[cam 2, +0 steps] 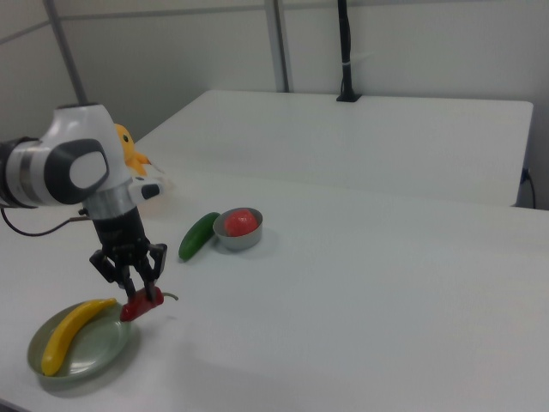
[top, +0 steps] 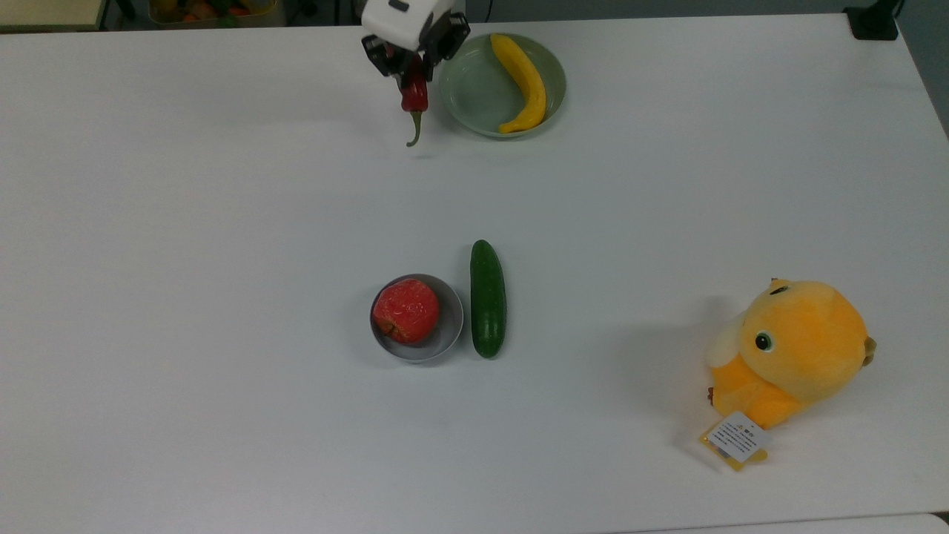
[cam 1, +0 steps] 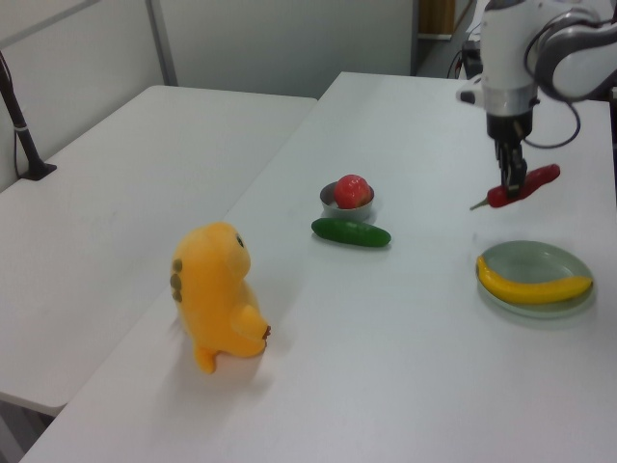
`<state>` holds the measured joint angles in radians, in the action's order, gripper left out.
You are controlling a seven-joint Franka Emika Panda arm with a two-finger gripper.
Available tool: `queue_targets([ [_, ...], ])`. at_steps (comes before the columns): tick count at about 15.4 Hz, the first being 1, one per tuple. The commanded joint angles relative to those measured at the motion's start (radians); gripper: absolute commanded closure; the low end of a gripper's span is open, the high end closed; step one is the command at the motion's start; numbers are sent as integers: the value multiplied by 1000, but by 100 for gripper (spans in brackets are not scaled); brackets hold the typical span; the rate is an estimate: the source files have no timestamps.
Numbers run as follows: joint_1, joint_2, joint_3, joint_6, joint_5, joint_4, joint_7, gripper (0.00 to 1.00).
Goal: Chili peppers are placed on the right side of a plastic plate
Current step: 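Carry the chili pepper over to the green plate beside the banana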
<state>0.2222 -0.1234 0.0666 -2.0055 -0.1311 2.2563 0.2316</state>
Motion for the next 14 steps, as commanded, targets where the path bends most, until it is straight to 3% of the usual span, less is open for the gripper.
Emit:
queue_targets([
  [1, 25, 68, 16, -45, 16, 0, 22, 97],
  [14, 32, 93, 13, -91, 18, 2, -60, 91],
])
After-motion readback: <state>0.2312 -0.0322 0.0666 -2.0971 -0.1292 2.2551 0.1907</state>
